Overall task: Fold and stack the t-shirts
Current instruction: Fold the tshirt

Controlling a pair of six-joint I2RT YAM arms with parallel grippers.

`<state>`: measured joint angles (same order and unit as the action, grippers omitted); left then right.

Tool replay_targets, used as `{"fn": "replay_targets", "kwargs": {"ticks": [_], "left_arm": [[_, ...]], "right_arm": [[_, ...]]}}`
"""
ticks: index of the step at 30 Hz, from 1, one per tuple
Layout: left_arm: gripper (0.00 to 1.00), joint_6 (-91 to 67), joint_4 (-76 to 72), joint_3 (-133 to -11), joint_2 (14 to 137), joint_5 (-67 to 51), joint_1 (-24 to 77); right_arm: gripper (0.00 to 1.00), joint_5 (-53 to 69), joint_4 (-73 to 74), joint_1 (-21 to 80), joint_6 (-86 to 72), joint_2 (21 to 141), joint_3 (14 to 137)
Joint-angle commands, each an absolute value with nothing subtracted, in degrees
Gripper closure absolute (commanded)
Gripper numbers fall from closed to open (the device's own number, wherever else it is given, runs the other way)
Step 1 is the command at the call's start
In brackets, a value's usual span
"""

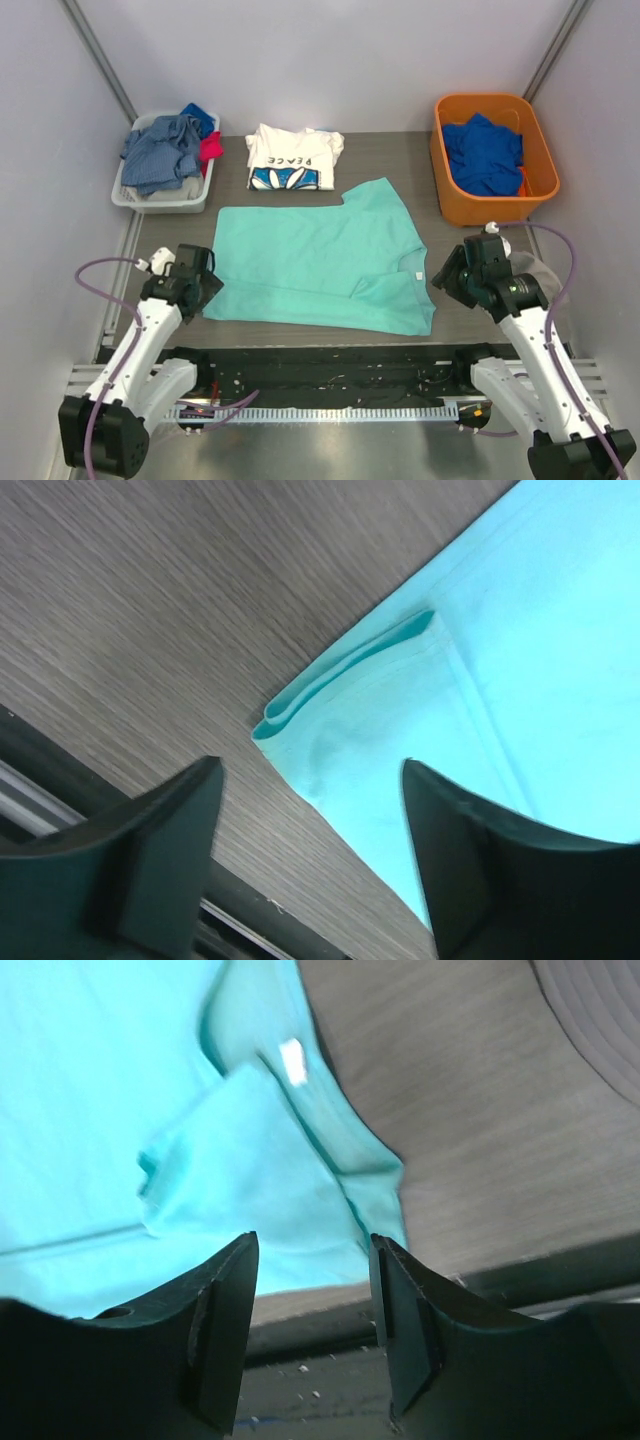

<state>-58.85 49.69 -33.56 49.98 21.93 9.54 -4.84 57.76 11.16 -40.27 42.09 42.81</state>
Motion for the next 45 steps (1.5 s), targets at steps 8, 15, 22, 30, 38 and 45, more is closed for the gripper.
{"fn": "replay_targets", "kwargs": {"ticks": [8,15,22,30,38,45], "left_arm": [[0.17,-55.82,53.88,-44.91,47.46,28.3,9.84],[0.16,-53.0,48.69,-43.33,48.51,26.81,9.84],[0.16,-49.84,46.76,-41.58,48.26,26.98,9.84],[0.16,-48.34,43.95,-40.08,47.99,26.46,9.84],[0.16,-47.46,42.72,-39.46,48.34,25.75,9.84],[0.16,-47.46,42.36,-39.64,48.87,25.58,9.76]], "right_arm": [[0.43,-1.14,30.18,11.51,-42.37,63.0,52.11],[0.43,-1.23,19.7,11.51,-34.56,84.61,65.55],[0.4,2.9,19.32,11.43,-16.54,108.87,86.72],[0.4,4.75,28.56,11.16,-6.07,132.26,116.43],[0.41,5.18,32.87,10.72,-4.48,142.47,127.44],[0.48,6.42,33.13,10.72,-4.31,142.12,124.72]]}}
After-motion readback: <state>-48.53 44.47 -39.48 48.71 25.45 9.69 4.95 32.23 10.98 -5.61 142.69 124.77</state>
